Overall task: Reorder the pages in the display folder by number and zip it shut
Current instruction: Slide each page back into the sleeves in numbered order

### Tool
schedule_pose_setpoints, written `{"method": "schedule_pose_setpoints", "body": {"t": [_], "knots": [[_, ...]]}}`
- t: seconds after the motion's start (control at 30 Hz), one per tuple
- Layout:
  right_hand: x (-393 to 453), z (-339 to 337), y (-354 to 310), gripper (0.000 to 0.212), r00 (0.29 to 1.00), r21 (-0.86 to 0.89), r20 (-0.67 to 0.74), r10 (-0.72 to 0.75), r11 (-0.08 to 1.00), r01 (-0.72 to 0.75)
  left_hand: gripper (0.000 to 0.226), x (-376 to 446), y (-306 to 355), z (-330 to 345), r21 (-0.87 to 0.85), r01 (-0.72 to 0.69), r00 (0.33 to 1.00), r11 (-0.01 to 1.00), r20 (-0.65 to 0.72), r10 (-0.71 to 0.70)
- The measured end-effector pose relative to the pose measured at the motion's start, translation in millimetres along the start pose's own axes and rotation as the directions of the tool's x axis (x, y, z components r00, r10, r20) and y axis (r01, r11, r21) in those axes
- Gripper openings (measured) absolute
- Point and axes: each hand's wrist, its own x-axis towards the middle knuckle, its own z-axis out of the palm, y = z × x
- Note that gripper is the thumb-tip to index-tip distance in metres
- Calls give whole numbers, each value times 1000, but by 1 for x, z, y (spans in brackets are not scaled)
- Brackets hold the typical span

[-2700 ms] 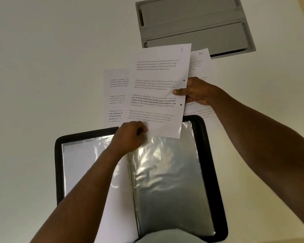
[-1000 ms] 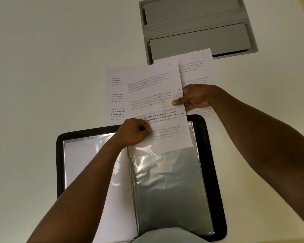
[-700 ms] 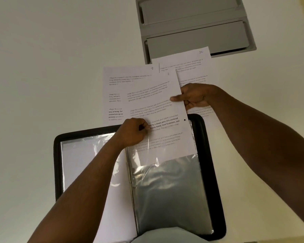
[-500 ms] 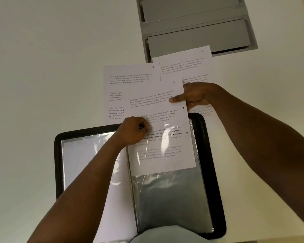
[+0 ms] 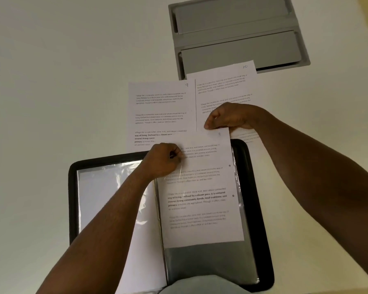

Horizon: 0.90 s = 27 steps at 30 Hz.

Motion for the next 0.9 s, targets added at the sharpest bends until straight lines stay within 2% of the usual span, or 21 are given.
{"method": "schedule_pose_setpoints", "body": {"t": [0.07,0.17,0.27,0.4,0.43,0.67,0.77,0.9], "knots": [[2,1,-5,24,1000,-108,27,-11,994,14,10,0,0,0,-3,0,1000,1000,-1,0],[4,7,-13,13,985,-401,165,59,916,12,8,0,0,0,4,-9,1000,1000,1,9],[6,16,-22,4,975,-494,210,65,868,49,8,0,1,0,6,-7,1000,1000,-6,7],[8,28,-35,7,926,-639,323,194,766,63,9,0,2,1,12,-15,1000,1000,-16,15],[8,29,-38,6,925,-647,329,192,759,72,9,0,2,2,12,-15,1000,1000,-19,15],[-2,38,-40,39,919,-657,300,256,754,5,8,-1,-1,2,26,-35,997,999,-62,36],[-9,39,-37,64,933,-578,228,279,810,-101,4,-2,-4,2,33,-78,990,996,-118,81],[-26,33,-26,71,963,-427,107,248,886,-181,5,-5,-5,3,38,-187,970,982,-150,190]]}}
